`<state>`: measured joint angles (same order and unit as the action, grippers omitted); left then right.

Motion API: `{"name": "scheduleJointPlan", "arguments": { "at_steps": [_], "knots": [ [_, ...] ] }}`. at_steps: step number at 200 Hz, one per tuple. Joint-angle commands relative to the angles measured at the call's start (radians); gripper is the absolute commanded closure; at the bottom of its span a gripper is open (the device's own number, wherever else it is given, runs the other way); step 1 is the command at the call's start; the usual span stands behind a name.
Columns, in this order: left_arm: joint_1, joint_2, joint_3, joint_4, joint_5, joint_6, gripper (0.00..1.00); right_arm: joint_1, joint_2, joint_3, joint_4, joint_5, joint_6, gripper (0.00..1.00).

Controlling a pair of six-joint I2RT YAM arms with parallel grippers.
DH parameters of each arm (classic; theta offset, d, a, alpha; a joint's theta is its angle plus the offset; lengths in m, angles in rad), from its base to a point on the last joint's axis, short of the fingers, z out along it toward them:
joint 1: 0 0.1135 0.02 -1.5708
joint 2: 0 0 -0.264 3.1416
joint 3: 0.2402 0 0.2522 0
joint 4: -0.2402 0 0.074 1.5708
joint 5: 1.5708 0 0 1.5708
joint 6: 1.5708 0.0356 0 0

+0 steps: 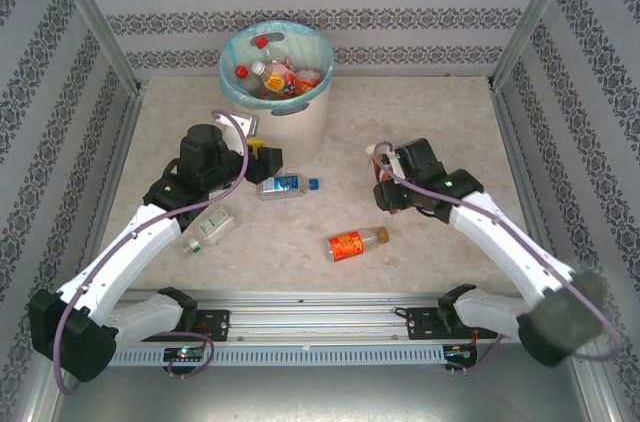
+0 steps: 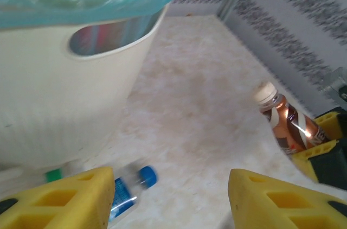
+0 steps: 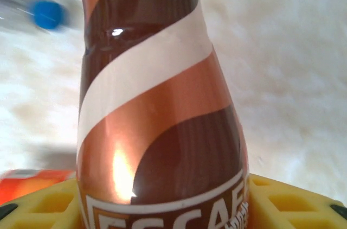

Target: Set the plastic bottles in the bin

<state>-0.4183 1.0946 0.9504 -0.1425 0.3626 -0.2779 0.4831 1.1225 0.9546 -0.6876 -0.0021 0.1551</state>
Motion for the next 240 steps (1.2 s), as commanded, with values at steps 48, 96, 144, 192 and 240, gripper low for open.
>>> {"name": "scheduleJointPlan", "arguments": {
  "at_steps": [48,96,144,192,240],
  "knots": [
    [-0.066,0.076,0.055,0.413,0.354,-0.276,0.33,0.143,-0.132,0.023,0.294,-0.287,-0.032,0.51],
    [-0.082,0.088,0.048,0.522,0.435,-0.343,0.32,0.247,-0.061,0.092,0.307,-0.277,-0.051,0.51],
    [-0.097,0.062,0.052,0.396,0.390,-0.262,0.36,0.289,-0.050,0.108,0.372,-0.281,-0.027,0.51],
    [-0.102,0.062,0.056,0.426,0.406,-0.267,0.74,0.293,-0.039,0.096,0.415,-0.301,-0.006,0.48],
    [-0.102,0.047,0.118,0.377,0.254,-0.208,0.87,0.295,-0.067,0.098,0.412,-0.192,0.000,0.18]
  ]
}}
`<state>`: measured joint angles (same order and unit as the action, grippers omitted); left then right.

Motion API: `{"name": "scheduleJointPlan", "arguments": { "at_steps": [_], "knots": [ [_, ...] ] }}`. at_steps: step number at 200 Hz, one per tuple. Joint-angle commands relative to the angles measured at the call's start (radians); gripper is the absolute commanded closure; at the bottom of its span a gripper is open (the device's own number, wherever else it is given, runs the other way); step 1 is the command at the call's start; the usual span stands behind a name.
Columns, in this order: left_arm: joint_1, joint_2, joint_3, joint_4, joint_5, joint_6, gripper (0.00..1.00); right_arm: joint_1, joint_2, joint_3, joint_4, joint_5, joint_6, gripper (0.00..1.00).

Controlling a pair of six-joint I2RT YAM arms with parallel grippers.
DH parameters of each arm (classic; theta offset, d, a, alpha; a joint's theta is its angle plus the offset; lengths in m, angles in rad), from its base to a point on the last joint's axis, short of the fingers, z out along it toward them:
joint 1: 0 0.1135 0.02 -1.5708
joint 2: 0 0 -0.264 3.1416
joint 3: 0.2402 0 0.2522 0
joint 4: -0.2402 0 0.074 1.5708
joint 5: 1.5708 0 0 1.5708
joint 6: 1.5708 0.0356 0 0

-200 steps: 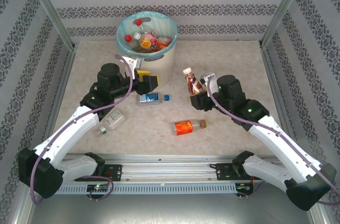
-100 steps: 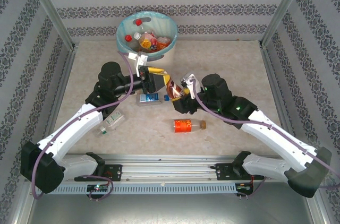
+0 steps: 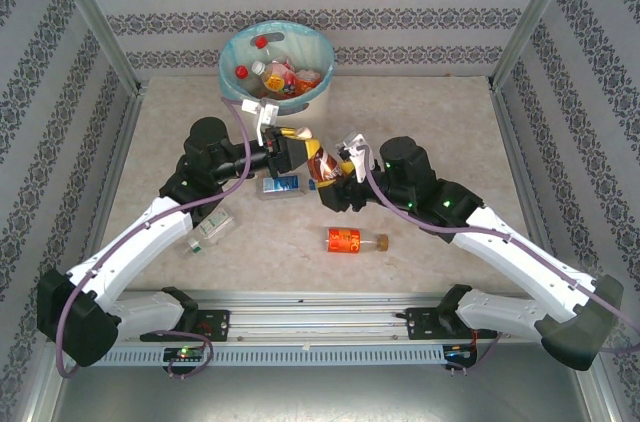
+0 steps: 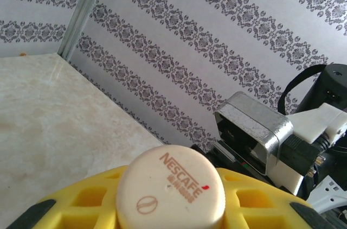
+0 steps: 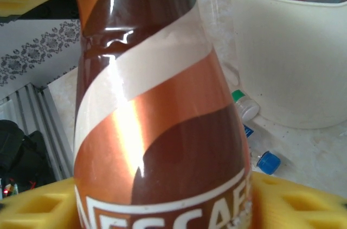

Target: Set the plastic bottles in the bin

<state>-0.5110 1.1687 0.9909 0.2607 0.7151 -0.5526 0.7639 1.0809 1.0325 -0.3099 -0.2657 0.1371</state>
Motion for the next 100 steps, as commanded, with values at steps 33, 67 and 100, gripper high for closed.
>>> {"name": "scheduleJointPlan", "arguments": {
  "at_steps": [33,67,100],
  "knots": [
    [-0.008,-0.009,0.265,-0.192,-0.317,0.234,0.94,0.014,-0.108,-0.005,0.061,0.236,0.007,0.02],
    [0.010,0.067,0.491,-0.288,-0.518,0.410,0.99,0.012,-0.182,-0.061,0.074,0.412,0.009,0.02],
    [0.069,0.227,0.705,-0.439,-0.651,0.516,1.00,0.005,-0.220,-0.099,0.058,0.478,0.030,0.02]
  ]
}}
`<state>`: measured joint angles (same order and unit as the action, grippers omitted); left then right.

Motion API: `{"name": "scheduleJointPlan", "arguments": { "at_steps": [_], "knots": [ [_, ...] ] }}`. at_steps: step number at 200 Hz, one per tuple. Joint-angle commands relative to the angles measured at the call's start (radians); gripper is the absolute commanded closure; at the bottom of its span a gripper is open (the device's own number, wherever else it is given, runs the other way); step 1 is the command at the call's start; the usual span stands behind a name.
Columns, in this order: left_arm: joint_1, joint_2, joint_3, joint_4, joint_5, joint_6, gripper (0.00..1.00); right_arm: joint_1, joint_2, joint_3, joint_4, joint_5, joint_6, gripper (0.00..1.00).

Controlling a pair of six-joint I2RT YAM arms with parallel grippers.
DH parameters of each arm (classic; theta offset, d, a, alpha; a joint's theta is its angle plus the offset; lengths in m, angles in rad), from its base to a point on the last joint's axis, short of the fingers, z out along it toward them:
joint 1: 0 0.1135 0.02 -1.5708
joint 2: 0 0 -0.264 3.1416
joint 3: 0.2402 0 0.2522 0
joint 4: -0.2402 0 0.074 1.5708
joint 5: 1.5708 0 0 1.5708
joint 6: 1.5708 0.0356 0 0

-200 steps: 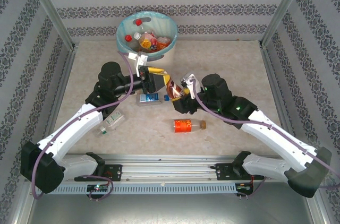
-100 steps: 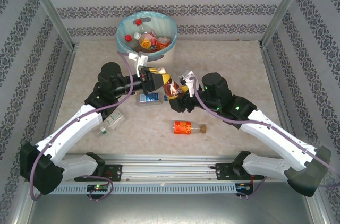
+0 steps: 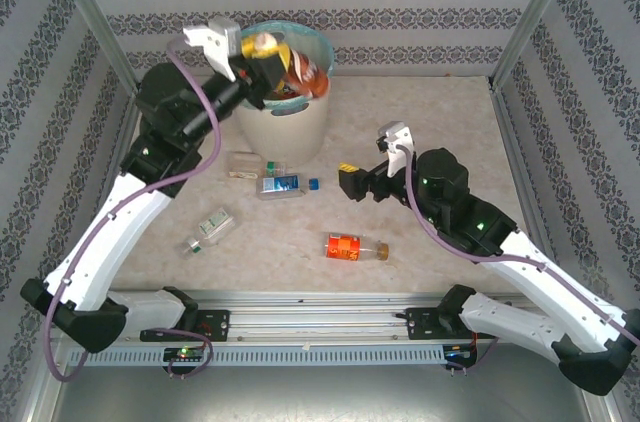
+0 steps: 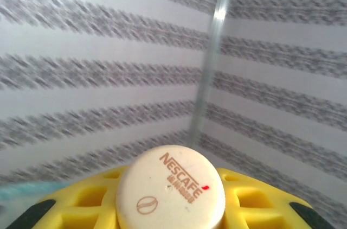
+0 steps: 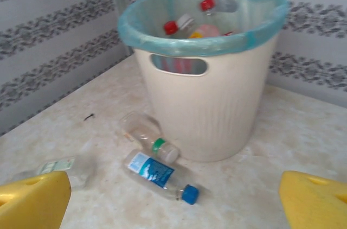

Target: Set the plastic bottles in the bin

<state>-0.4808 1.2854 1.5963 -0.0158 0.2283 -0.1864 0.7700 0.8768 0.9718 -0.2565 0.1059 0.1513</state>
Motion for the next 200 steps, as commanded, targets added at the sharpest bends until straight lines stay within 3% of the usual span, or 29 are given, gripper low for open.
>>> {"name": "scheduleJointPlan", "arguments": {
  "at_steps": [1,50,96,132,200],
  "knots": [
    [0.041,0.116,0.104,-0.165,-0.168,0.153,1.00,-0.001,-0.017,-0.040,0.005,0.106,0.017,0.02],
    [0.066,0.353,0.296,-0.242,-0.173,0.244,1.00,-0.002,-0.046,-0.044,-0.028,0.106,0.007,0.02],
    [0.080,0.532,0.453,-0.414,-0.179,0.292,1.00,-0.003,-0.077,-0.069,-0.040,0.130,0.010,0.02],
    [0.103,0.632,0.523,-0.529,-0.074,0.251,1.00,-0.004,-0.064,-0.079,-0.039,0.131,0.010,0.02],
    [0.131,0.729,0.523,-0.575,0.063,0.191,1.00,-0.005,-0.010,-0.055,-0.037,0.121,0.001,0.02]
  ]
}}
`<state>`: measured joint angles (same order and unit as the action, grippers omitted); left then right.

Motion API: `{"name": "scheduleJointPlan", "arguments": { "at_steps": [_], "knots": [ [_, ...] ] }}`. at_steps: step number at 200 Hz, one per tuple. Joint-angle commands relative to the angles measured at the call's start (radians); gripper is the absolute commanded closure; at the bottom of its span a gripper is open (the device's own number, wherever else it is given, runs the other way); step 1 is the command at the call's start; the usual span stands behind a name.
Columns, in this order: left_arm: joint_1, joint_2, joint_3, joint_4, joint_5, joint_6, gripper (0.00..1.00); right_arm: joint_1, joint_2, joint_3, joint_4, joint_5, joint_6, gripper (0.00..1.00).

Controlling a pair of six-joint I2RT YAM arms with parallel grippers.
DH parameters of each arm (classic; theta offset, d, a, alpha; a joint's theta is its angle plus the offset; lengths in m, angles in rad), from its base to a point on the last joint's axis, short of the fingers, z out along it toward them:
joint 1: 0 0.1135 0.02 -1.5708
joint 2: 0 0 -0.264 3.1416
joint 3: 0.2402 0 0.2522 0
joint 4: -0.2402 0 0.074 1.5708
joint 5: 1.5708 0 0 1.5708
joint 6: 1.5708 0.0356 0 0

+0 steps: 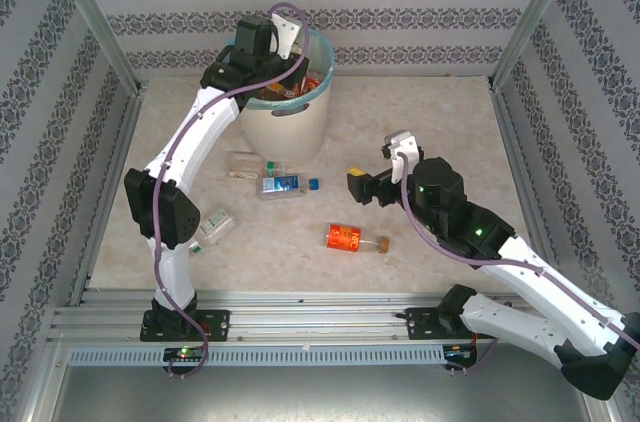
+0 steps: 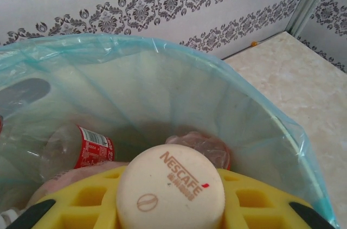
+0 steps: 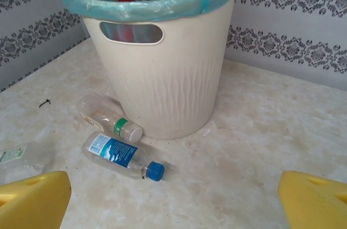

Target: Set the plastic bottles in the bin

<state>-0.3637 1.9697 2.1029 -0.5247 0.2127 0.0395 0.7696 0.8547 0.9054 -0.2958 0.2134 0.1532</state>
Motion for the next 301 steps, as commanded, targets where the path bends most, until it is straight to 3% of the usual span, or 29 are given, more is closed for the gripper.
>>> {"name": "scheduleJointPlan", "arguments": {
  "at_steps": [1,66,83,109,132,142,153,165,179,209,301],
  "knots": [
    [0.014,0.045,0.017,-0.068,0.080,-0.034,1.00,-0.005,0.013,0.012,0.002,0.014,-0.001,0.02],
    [0.015,0.128,0.034,-0.072,0.125,0.018,0.99,-0.004,0.045,0.023,0.010,0.006,0.002,0.02],
    [0.015,0.177,0.104,-0.122,0.149,0.027,0.93,-0.004,0.051,0.028,0.015,0.005,0.002,0.02],
    [0.013,0.276,0.251,-0.237,0.194,0.017,0.93,-0.005,0.059,0.033,0.011,0.005,0.002,0.02],
    [0.013,0.291,0.268,-0.235,0.197,0.004,0.92,-0.004,0.058,0.035,0.009,0.005,0.004,0.02],
    [0.013,0.289,0.271,-0.233,0.195,0.004,0.85,-0.005,0.056,0.036,0.008,0.004,0.007,0.02],
    [0.013,0.284,0.285,-0.236,0.191,0.004,0.64,-0.004,0.056,0.035,0.009,0.006,0.009,0.02],
    [0.014,0.277,0.302,-0.239,0.198,-0.005,0.50,-0.004,0.056,0.036,0.011,0.005,0.012,0.02],
    [0.013,0.256,0.317,-0.228,0.216,-0.030,0.41,-0.005,0.059,0.039,0.013,0.003,0.013,0.02],
    [0.014,0.178,0.316,-0.162,0.264,-0.092,0.34,-0.004,0.069,0.048,0.016,-0.004,0.017,0.02],
    [0.013,-0.054,0.187,-0.040,0.335,-0.188,0.36,-0.003,0.058,0.046,-0.035,-0.027,0.029,0.03]
  ]
}}
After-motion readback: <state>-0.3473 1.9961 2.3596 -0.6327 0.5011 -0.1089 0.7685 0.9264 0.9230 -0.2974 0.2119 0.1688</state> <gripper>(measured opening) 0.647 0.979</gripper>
